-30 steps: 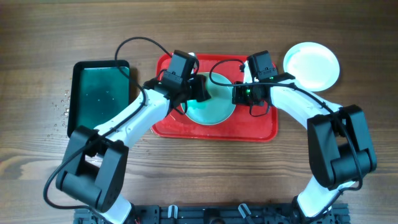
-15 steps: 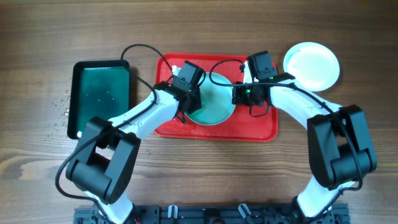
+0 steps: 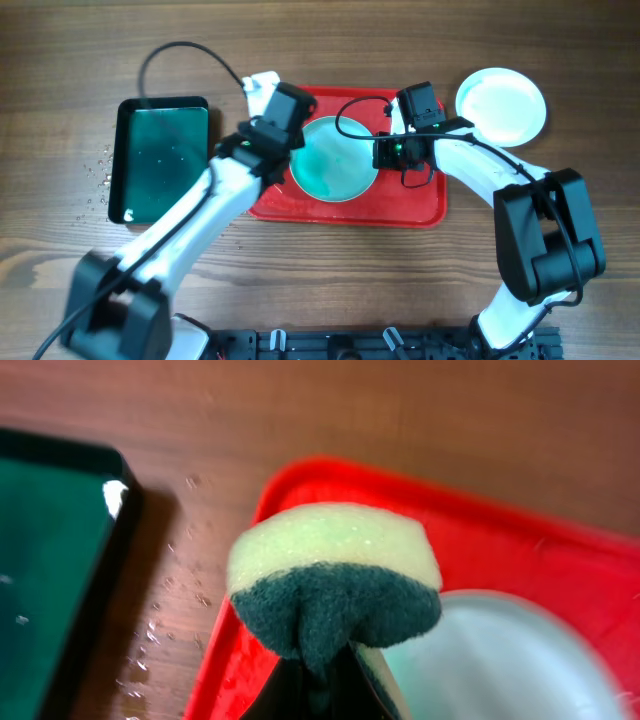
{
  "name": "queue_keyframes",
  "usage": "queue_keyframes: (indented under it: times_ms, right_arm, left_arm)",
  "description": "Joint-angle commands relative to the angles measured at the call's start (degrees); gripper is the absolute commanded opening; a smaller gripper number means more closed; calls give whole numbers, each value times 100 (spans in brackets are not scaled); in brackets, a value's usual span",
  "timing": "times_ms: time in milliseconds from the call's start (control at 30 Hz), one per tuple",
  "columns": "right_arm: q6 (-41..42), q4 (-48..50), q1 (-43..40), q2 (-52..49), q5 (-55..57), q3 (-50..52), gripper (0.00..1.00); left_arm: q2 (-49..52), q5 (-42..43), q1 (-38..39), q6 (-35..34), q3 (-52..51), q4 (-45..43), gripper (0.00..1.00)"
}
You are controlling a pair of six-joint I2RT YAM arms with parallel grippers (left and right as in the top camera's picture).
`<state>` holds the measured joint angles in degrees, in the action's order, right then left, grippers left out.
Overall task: Clean dirty plates on tray and stack at the side
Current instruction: 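Scrub the plate with the sponge while the right gripper holds it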
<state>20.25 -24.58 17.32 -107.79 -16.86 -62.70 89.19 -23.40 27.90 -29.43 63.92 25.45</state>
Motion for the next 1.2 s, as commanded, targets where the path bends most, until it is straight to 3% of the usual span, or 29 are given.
queue_keyframes:
  times_ms: [0, 100, 167, 233, 333, 567, 767, 1033, 1167]
  right_arm:
    - [-374, -15, -22, 52, 7, -146, 4]
    - [-372, -15, -2, 190, 9, -273, 4]
    - [-358, -11, -2, 208, 7, -299, 4]
    - [-361, -57, -2, 205, 9, -297, 4]
    - [-356, -72, -2, 205, 9, -297, 4]
    - [-354, -76, -2, 205, 9, -297, 4]
    - [-354, -184, -2, 205, 15, -297, 4]
    - [-55, -232, -2, 160, 332, -153, 4]
    - [-57, -356, -2, 160, 334, -131, 4]
  left_arm:
    - [-774, 695, -787, -249, 28, 103, 4]
    - [-979, 2044, -1600, -280, 28, 136, 4]
    - [-844, 3534, -1943, -278, 2, 140, 4]
    - [-588, 4203, -1915, -278, -28, 146, 4]
    - [-48, 4546, -1591, -278, -33, 136, 4]
    - [1338, 4546, -529, -409, -33, -555, 4]
    - [1888, 4474, -184, -407, -33, -1121, 4]
    - [2317, 2946, -175, -402, -33, -1143, 4]
    - [2286, 1384, -188, -400, -31, -671, 4]
